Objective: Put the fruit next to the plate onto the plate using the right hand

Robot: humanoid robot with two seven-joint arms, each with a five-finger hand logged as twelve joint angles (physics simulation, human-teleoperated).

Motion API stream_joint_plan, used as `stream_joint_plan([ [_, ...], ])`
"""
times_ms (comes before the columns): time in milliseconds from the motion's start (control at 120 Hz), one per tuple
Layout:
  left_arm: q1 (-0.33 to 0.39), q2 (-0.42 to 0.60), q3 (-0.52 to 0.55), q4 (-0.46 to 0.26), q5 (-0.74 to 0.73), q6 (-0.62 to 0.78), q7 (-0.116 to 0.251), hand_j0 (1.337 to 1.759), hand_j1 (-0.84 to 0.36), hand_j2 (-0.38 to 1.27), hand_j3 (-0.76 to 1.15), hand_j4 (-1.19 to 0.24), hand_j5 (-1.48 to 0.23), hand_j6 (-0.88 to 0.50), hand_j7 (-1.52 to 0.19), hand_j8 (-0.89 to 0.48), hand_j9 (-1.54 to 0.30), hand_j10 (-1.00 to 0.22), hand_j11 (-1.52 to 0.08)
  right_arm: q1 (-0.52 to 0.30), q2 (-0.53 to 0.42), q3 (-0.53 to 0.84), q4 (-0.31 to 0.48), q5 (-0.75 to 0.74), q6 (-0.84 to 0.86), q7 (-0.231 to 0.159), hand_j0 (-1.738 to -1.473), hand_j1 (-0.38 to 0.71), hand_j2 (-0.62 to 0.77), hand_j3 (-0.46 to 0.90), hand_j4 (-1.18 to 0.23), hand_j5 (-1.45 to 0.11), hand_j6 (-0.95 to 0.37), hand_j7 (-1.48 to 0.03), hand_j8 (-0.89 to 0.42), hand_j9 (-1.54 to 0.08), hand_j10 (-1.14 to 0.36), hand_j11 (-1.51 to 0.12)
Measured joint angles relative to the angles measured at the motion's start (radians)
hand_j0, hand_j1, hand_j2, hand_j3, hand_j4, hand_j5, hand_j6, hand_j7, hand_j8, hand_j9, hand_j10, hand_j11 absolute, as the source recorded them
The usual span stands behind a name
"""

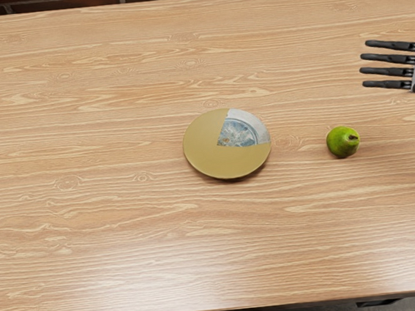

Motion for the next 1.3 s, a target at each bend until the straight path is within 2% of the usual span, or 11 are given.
stream_joint_plan([
  [233, 0.000, 0.000, 0.000, 0.000, 0.000, 0.000, 0.000, 1.658, 0.35, 0.00, 0.00, 0.00, 0.00, 0.00, 0.00, 0.00, 0.00, 0.00, 0.00, 0.009, 0.012, 0.001, 0.001, -0.011, 0.000, 0.000, -1.658, -0.35, 0.00, 0.00, 0.00, 0.00, 0.01, 0.00, 0.01, 0.00, 0.00, 0.00],
  [367, 0.000, 0.000, 0.000, 0.000, 0.000, 0.000, 0.000, 1.658, 0.35, 0.00, 0.00, 0.00, 0.00, 0.00, 0.00, 0.00, 0.00, 0.00, 0.00, 0.069, 0.052, 0.002, 0.024, -0.125, 0.000, 0.000, -1.658, -0.35, 0.00, 0.00, 0.00, 0.00, 0.01, 0.00, 0.00, 0.00, 0.00, 0.00],
  [458, 0.000, 0.000, 0.000, 0.000, 0.000, 0.000, 0.000, 1.658, 0.35, 0.00, 0.00, 0.00, 0.00, 0.00, 0.00, 0.00, 0.00, 0.00, 0.00, 0.096, 0.061, 0.020, 0.094, -0.244, 0.000, 0.000, -1.658, -0.35, 0.00, 0.00, 0.00, 0.00, 0.01, 0.00, 0.00, 0.00, 0.00, 0.00],
  [567, 0.000, 0.000, 0.000, 0.000, 0.000, 0.000, 0.000, 1.658, 0.35, 0.00, 0.00, 0.00, 0.00, 0.00, 0.00, 0.00, 0.00, 0.00, 0.00, 0.105, 0.056, 0.046, 0.261, -0.497, -0.005, 0.000, -1.658, -0.35, 0.00, 0.00, 0.00, 0.00, 0.00, 0.00, 0.00, 0.00, 0.00, 0.00],
  [658, 0.000, 0.000, 0.000, 0.000, 0.000, 0.000, 0.000, 1.658, 0.35, 0.00, 0.00, 0.00, 0.00, 0.00, 0.00, 0.00, 0.00, 0.00, 0.00, 0.097, 0.027, 0.053, 0.384, -0.669, -0.085, 0.000, -1.658, -0.35, 0.00, 0.00, 0.00, 0.00, 0.00, 0.00, 0.00, 0.00, 0.00, 0.00],
  [758, 0.000, 0.000, 0.000, 0.000, 0.000, 0.000, 0.000, 1.658, 0.35, 0.00, 0.00, 0.00, 0.00, 0.00, 0.00, 0.00, 0.00, 0.00, 0.00, 0.059, -0.014, 0.054, 0.454, -0.798, -0.208, 0.000, -1.658, -0.35, 0.00, 0.00, 0.00, 0.00, 0.00, 0.00, 0.00, 0.00, 0.00, 0.00],
  [850, 0.000, 0.000, 0.000, 0.000, 0.000, 0.000, 0.000, 1.658, 0.35, 0.00, 0.00, 0.00, 0.00, 0.00, 0.00, 0.00, 0.00, 0.00, 0.00, 0.018, -0.006, 0.048, 0.504, -0.930, -0.350, 0.000, -1.658, -0.35, 0.00, 0.00, 0.00, 0.00, 0.00, 0.00, 0.00, 0.00, 0.00, 0.00],
  [1033, 0.000, 0.000, 0.000, 0.000, 0.000, 0.000, 0.000, 1.658, 0.35, 0.00, 0.00, 0.00, 0.00, 0.00, 0.00, 0.00, 0.00, 0.00, 0.00, -0.051, 0.119, 0.021, 0.536, -1.201, -0.562, 0.000, -1.658, -0.35, 0.00, 0.00, 0.00, 0.00, 0.00, 0.00, 0.00, 0.00, 0.00, 0.00],
  [1183, 0.000, 0.000, 0.000, 0.000, 0.000, 0.000, 0.000, 1.658, 0.35, 0.00, 0.00, 0.00, 0.00, 0.00, 0.00, 0.00, 0.00, 0.00, 0.00, -0.065, 0.182, -0.059, 0.537, -1.331, -0.733, 0.000, -1.658, -0.35, 0.00, 0.00, 0.00, 0.00, 0.00, 0.00, 0.00, 0.00, 0.00, 0.00],
  [1300, 0.000, 0.000, 0.000, 0.000, 0.000, 0.000, 0.000, 1.658, 0.35, 0.00, 0.00, 0.00, 0.00, 0.00, 0.00, 0.00, 0.00, 0.00, 0.00, -0.067, 0.247, -0.088, 0.520, -1.496, -0.813, 0.000, -1.658, -0.35, 0.00, 0.00, 0.00, 0.00, 0.00, 0.00, 0.00, 0.00, 0.00, 0.00],
])
